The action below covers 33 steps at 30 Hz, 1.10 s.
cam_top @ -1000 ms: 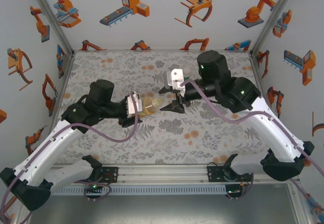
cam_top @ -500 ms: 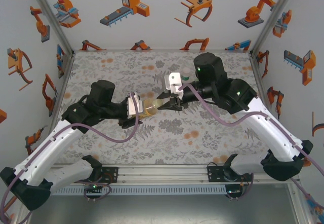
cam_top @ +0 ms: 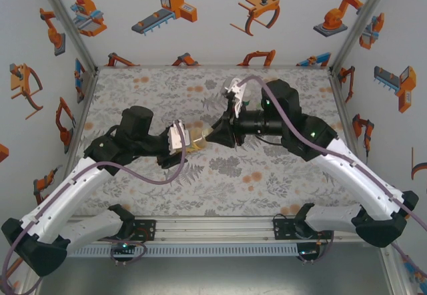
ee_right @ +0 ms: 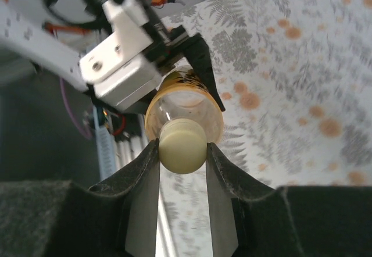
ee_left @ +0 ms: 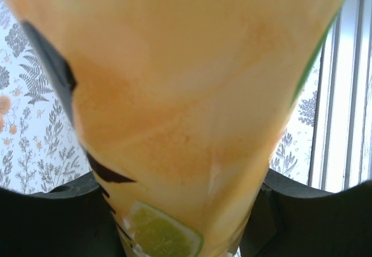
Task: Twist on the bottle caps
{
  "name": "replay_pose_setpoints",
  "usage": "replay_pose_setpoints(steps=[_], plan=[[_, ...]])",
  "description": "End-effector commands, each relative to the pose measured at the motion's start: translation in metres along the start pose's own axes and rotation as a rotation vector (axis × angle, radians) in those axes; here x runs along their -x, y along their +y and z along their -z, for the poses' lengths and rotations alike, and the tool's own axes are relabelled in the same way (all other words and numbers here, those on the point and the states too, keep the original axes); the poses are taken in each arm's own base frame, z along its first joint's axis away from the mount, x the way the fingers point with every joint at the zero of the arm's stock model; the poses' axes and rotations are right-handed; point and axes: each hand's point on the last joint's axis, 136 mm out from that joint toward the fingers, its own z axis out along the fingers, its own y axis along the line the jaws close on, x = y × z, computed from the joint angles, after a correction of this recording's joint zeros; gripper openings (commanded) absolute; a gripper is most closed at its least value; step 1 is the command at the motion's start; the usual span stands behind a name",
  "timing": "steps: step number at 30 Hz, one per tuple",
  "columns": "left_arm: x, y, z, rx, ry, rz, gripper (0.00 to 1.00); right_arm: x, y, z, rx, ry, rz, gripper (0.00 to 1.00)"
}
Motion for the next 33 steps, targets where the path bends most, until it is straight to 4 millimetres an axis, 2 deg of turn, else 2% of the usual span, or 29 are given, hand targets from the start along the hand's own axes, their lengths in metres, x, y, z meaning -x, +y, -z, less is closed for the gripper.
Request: replay_pose_setpoints(steps=[1,3,7,10,14,17,19,23,29,33], plan=[[0.023,0.012,-0.002,0.032,-0.094,-0.032,0.0,-0.005,-0.047,-0.001,-0.25,-0.094,-0.539,0.0],[0.023,0.016,-0.006,0.04,-0.1,-0.023,0.0,-0.02,-0.062,-0.001,-0.328,-0.103,-0.75,0.0],[0.026,0.023,-0.011,0.056,-0.102,-0.022,0.0,-0.047,-0.068,-0.012,-0.364,-0.065,-1.086,0.03],[0.026,0.027,-0.013,0.063,-0.093,-0.031,0.0,-0.05,-0.068,-0.017,-0.389,-0.016,-1.118,0.01],[0.026,0.028,-0.014,0.065,-0.092,-0.047,0.02,-0.042,-0.068,-0.014,-0.404,-0.01,-1.074,0.1],[0.025,0.028,-0.015,0.064,-0.09,-0.049,0.02,-0.027,-0.066,-0.011,-0.368,-0.048,-0.976,0.18],[0.026,0.027,-0.015,0.059,-0.092,-0.049,0.03,-0.01,-0.057,-0.01,-0.305,-0.066,-0.83,0.29],[0.026,0.022,-0.013,0.042,-0.101,-0.052,0.05,0.01,-0.046,0.002,-0.27,-0.078,-0.572,0.46],[0.027,0.012,-0.008,0.01,-0.116,-0.05,0.09,0.038,-0.03,0.025,-0.24,-0.128,-0.222,0.52],[0.028,0.006,-0.005,-0.008,-0.127,-0.034,0.11,0.044,-0.014,0.032,-0.19,-0.115,0.031,0.57]])
